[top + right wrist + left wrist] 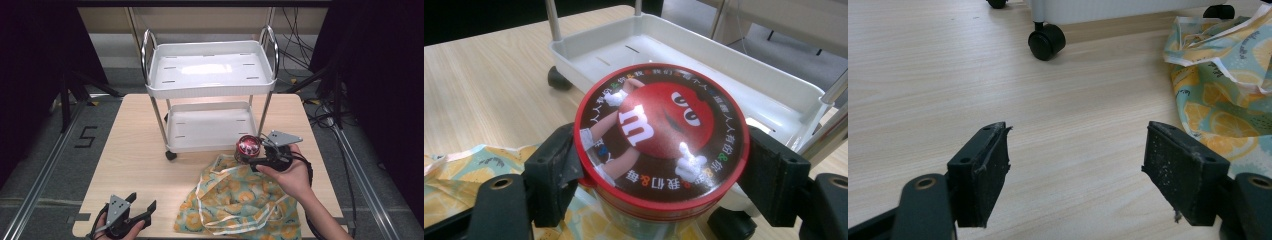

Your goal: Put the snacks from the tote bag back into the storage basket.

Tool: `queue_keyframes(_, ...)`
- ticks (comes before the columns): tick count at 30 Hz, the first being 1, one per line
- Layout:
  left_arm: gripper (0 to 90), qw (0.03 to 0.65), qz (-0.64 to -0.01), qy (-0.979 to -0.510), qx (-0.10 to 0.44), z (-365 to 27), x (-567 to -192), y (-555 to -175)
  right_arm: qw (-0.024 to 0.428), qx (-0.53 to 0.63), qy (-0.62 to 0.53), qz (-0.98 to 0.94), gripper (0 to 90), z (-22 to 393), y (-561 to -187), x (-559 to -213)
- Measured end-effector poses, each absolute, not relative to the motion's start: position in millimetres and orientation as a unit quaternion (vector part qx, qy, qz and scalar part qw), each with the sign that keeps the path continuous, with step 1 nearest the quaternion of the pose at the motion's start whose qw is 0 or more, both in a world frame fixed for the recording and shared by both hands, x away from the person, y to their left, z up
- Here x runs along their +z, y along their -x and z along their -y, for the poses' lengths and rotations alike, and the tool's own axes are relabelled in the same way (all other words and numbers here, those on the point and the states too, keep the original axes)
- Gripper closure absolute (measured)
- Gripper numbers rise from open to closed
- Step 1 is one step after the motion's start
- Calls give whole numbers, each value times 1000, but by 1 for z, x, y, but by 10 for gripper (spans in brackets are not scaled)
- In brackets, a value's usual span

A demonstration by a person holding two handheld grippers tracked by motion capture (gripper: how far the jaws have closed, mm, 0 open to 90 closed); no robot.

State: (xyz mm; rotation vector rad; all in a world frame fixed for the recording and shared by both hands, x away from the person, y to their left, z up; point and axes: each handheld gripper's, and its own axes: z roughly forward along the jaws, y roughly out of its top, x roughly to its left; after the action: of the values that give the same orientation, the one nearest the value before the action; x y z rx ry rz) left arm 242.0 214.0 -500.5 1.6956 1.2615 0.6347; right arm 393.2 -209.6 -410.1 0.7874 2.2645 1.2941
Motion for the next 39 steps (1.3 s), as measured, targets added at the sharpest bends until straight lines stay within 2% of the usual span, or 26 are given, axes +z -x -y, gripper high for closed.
queue_keyframes(39, 257, 455, -510, -683, 259, -214, -500, -242, 210, 459, -281, -816, 260, 203, -405, -406)
